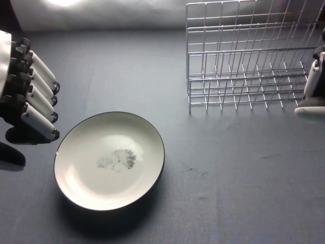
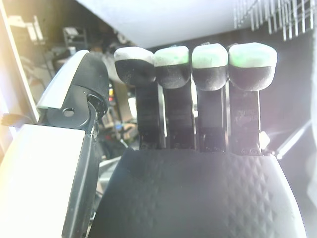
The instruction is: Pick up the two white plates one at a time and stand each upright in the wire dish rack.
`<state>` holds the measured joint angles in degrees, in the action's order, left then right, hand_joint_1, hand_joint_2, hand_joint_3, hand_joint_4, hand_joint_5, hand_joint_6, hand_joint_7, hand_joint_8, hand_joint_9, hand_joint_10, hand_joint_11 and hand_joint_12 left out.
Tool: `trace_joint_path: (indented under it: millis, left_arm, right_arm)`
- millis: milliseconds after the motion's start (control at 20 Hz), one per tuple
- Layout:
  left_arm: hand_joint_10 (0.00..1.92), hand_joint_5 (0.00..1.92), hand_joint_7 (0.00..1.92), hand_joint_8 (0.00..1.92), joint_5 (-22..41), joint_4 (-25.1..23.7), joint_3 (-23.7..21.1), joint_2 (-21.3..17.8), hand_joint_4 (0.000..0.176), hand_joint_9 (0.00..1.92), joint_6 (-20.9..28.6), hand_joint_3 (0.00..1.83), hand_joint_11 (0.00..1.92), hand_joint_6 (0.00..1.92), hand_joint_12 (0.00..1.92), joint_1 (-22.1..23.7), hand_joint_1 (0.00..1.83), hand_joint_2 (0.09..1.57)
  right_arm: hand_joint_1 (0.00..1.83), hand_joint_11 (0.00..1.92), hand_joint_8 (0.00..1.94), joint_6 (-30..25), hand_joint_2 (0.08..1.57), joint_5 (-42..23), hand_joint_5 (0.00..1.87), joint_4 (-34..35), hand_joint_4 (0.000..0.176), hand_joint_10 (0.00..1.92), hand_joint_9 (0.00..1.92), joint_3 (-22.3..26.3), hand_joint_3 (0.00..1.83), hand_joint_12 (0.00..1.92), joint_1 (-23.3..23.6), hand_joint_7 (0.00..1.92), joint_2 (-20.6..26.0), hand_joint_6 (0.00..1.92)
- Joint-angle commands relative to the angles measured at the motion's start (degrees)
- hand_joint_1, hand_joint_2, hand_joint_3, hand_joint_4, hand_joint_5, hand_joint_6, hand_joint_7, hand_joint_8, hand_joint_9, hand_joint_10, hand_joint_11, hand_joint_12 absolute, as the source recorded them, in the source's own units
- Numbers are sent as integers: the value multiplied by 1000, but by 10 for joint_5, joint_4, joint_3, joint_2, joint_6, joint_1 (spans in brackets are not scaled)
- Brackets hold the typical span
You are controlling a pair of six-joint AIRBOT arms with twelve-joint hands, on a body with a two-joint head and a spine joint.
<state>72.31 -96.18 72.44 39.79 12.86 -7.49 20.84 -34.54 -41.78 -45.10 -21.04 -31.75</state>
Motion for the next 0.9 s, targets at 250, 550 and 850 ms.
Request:
trace_joint_path:
  millis: [250,550,850]
  left_arm:
    - [0,0,0,0,31,49,6,-4,0,0,6,1,0,0,0,-4,0,976]
    - [0,0,0,0,24,10,-18,5,0,0,7,6,0,0,0,5,0,989]
    - [0,0,0,0,-1,10,16,50,0,0,3,2,0,0,0,-70,0,981]
  right_arm:
    - [0,0,0,0,1121,-47,0,28,0,0,0,0,36,0,1,0,2,0]
    - [0,0,0,2,1166,-77,0,24,0,0,0,0,13,0,-25,0,0,0]
    - [107,0,0,12,1167,-90,0,24,0,0,0,-5,3,0,-41,0,-17,0]
